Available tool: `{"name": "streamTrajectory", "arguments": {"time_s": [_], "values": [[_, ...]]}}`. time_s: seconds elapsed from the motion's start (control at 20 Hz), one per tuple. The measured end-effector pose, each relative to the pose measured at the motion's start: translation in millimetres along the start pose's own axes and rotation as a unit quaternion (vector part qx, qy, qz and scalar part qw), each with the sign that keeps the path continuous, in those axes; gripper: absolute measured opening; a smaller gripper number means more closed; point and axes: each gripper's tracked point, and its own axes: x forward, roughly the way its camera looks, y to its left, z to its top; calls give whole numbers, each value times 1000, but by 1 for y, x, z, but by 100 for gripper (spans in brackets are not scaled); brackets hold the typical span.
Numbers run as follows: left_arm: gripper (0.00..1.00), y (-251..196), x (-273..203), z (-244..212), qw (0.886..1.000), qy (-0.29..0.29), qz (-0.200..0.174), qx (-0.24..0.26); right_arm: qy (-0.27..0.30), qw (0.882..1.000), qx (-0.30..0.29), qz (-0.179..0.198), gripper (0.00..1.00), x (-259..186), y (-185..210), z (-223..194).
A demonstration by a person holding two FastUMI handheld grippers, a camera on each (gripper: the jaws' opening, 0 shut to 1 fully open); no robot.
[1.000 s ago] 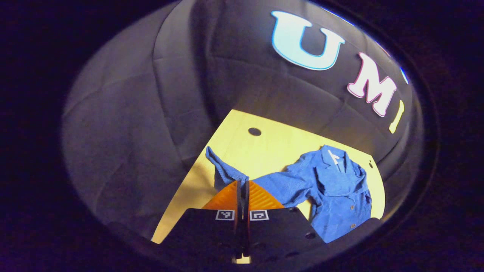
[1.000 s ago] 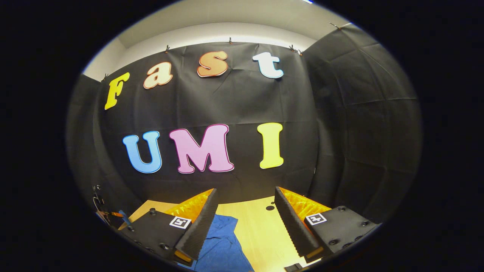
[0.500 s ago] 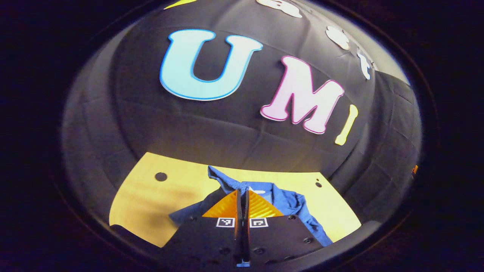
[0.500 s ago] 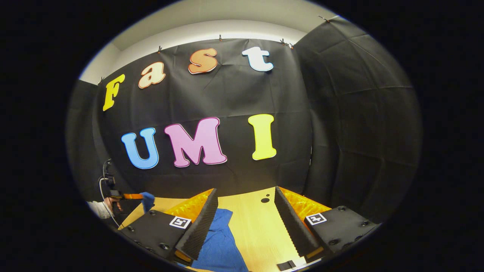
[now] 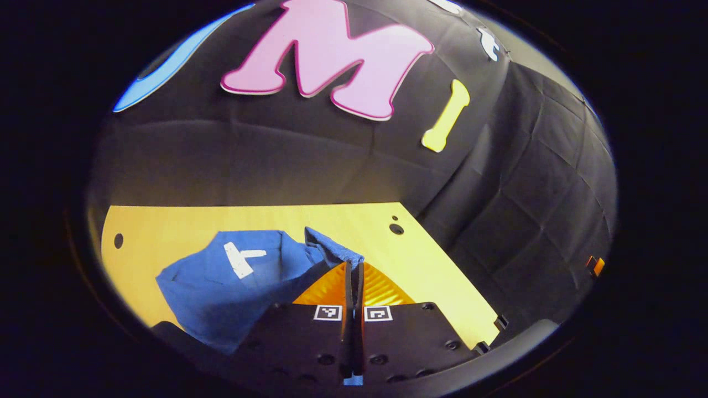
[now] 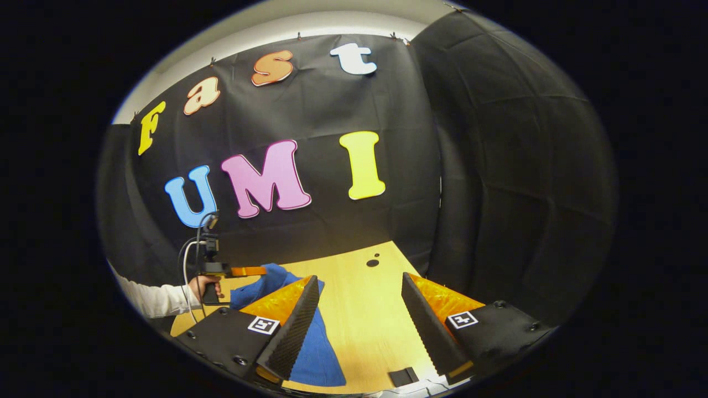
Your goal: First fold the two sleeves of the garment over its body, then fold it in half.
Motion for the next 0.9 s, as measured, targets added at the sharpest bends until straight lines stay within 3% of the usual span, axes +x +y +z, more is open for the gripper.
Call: {"name": "streamTrajectory", "arguments": {"time_s": [0.25, 0.4, 0.45, 0.5, 0.55, 0.6, 0.75, 0.9], "values": [[0, 2, 65, -56, 996, 90, 28, 8, 74, 996, 7, 44, 95, 36, -2, -48], [6, -38, 69, -67, 993, 93, -63, -42, 96, 993, 5, 75, 95, 61, 2, -64], [22, -47, 61, -64, 992, 85, -75, -53, 105, 990, 15, 89, 94, 69, 8, -69], [36, -43, 52, -58, 994, 69, -61, -56, 114, 988, 25, 106, 94, 80, 16, -74], [66, -37, 46, -56, 996, 58, -42, -54, 122, 985, 32, 119, 94, 87, 22, -81], [77, -29, 28, -61, 997, 61, -17, -51, 130, 982, 35, 131, 94, 94, 26, -91], [80, 0, -54, -83, 995, 63, 68, -42, 162, 974, 23, 155, 95, 111, 44, -123], [80, 33, -143, -149, 982, 98, 151, -55, 203, 966, -2, 161, 95, 114, 64, -160]]}}
